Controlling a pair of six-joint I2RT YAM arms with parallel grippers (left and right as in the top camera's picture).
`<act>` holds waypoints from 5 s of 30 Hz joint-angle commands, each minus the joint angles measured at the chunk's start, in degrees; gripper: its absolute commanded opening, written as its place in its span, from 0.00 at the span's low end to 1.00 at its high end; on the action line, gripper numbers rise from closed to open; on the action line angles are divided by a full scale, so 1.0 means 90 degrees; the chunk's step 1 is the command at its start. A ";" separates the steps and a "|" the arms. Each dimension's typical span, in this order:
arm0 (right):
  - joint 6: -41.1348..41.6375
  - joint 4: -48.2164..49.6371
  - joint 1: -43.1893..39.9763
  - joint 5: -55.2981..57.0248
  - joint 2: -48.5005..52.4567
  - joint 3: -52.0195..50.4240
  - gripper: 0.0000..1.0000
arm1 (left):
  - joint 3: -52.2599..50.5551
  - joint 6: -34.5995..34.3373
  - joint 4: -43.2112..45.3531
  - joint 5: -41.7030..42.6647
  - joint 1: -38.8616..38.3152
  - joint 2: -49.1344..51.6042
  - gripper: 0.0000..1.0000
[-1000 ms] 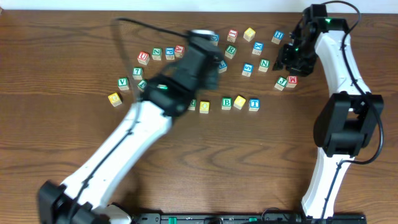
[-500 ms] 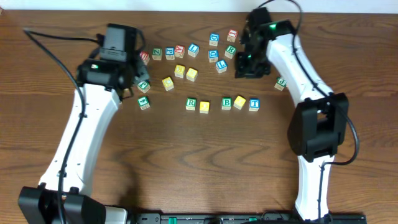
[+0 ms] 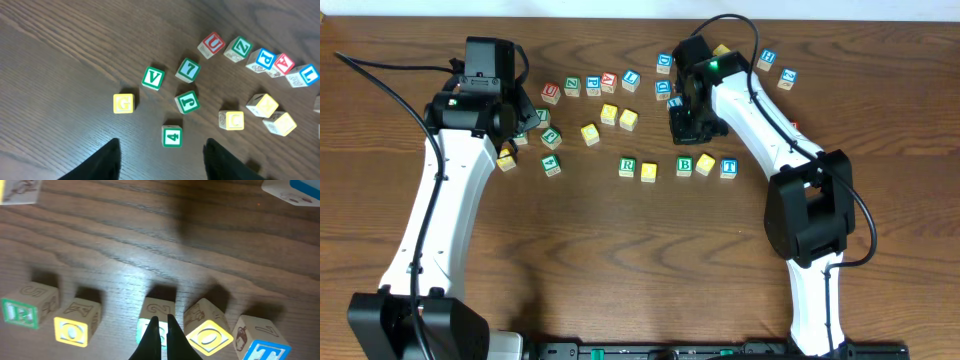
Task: Spell out ROBOT
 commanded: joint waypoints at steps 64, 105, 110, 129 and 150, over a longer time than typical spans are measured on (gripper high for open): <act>0.2399 0.1632 0.1967 0.0325 0.0597 -0.0294 0.01 | -0.0233 -0.0066 -0.0097 -0.0078 0.0848 0.0070 0.72; 0.1535 0.1222 0.1331 -0.0597 0.0590 -0.0294 0.01 | -0.0233 -0.0063 -0.0124 -0.0078 0.0848 0.0070 0.72; 0.0772 0.1083 0.1175 -0.1066 0.0590 -0.0291 0.01 | -0.0233 -0.0063 -0.0126 -0.0078 0.0848 0.0070 0.72; -0.0763 0.0296 0.1129 -0.1263 0.0583 -0.0100 0.01 | -0.0233 -0.0063 -0.0192 -0.0078 0.0848 0.0070 0.72; -0.1056 -0.0010 0.0940 -0.1005 0.0583 -0.0100 0.01 | -0.0233 -0.0063 -0.0238 -0.0080 0.0848 0.0070 0.72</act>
